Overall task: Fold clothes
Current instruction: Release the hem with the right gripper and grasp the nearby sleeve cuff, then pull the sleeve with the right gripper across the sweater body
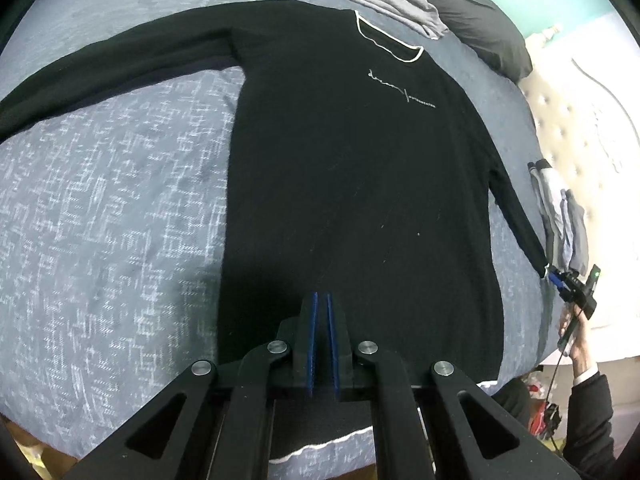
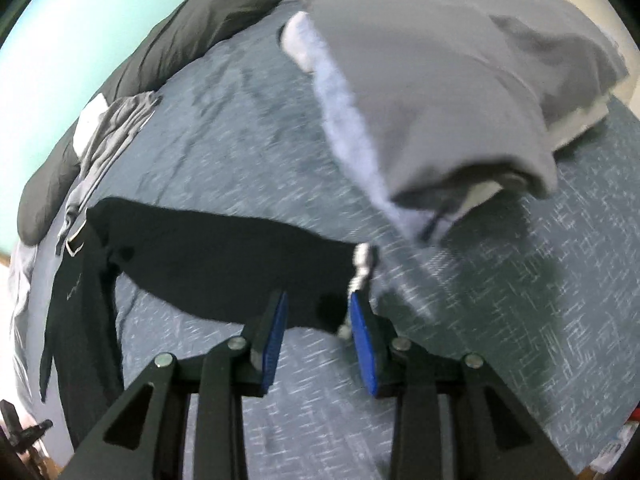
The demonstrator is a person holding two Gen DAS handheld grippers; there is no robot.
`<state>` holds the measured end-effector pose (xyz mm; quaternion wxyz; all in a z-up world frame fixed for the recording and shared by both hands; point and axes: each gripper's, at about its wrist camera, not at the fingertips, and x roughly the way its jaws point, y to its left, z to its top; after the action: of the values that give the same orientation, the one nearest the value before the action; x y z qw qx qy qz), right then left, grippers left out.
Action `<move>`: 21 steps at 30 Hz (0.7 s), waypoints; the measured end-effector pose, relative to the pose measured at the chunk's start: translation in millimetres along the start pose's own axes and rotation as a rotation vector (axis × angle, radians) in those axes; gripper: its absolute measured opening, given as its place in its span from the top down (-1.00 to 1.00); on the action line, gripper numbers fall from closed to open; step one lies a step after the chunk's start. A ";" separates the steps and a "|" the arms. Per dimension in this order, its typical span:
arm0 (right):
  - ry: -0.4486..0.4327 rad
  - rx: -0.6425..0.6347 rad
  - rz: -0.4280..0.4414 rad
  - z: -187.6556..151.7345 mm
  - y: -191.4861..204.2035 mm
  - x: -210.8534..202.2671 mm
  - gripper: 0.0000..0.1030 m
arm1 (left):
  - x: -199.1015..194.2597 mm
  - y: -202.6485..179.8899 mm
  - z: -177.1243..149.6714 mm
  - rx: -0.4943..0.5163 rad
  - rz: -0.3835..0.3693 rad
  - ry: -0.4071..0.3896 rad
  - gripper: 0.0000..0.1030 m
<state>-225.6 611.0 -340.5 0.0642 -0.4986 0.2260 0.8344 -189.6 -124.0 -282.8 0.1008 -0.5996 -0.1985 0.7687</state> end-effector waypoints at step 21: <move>-0.082 -0.097 -0.040 -2.6 14.8 8.3 0.91 | 12.2 -9.1 7.3 0.013 0.004 0.015 0.90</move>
<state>-232.6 595.6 -344.0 0.0659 -0.4709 0.1726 0.8626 -200.6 -112.3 -288.1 0.1046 -0.6050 -0.1917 0.7657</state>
